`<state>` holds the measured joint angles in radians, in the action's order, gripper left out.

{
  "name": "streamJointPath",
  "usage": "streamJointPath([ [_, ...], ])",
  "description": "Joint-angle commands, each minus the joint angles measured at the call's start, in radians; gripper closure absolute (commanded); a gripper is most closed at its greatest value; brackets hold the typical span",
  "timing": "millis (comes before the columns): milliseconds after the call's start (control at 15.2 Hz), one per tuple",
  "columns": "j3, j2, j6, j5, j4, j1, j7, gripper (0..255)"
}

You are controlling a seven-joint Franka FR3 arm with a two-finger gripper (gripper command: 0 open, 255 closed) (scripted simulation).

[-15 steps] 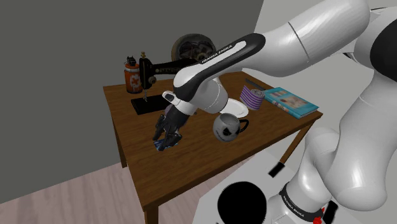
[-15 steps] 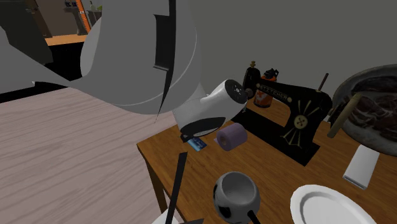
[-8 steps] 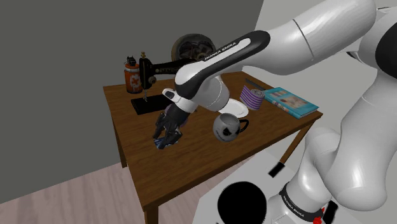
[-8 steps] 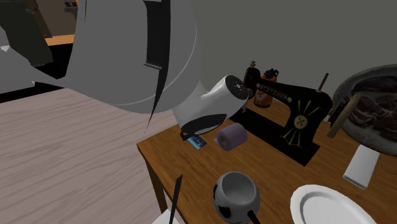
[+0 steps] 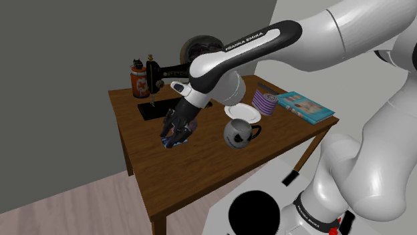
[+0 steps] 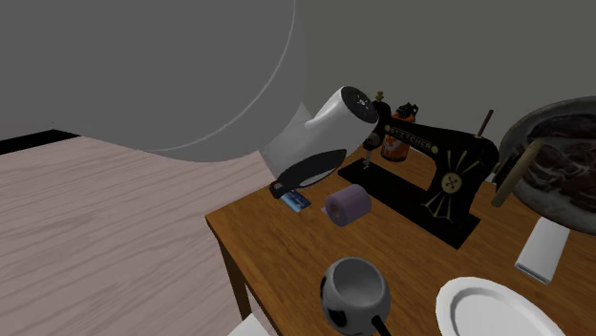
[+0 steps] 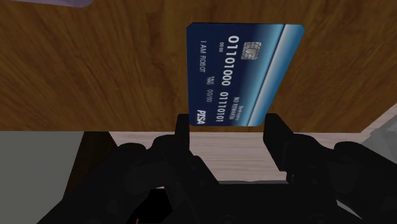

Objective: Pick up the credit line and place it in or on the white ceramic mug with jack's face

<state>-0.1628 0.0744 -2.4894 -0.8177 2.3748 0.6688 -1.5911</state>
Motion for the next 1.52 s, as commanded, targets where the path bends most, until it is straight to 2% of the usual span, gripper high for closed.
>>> streamJointPath([
  [0,0.001,0.021,0.017,0.028,-0.005,-0.003,0.030,255],
  [660,0.005,0.097,0.111,0.137,-0.052,-0.022,0.153,255],
  [1320,0.011,0.151,0.215,0.216,-0.124,-0.039,0.251,255],
  [1452,0.002,0.184,0.230,0.225,-0.101,-0.049,0.244,255],
])
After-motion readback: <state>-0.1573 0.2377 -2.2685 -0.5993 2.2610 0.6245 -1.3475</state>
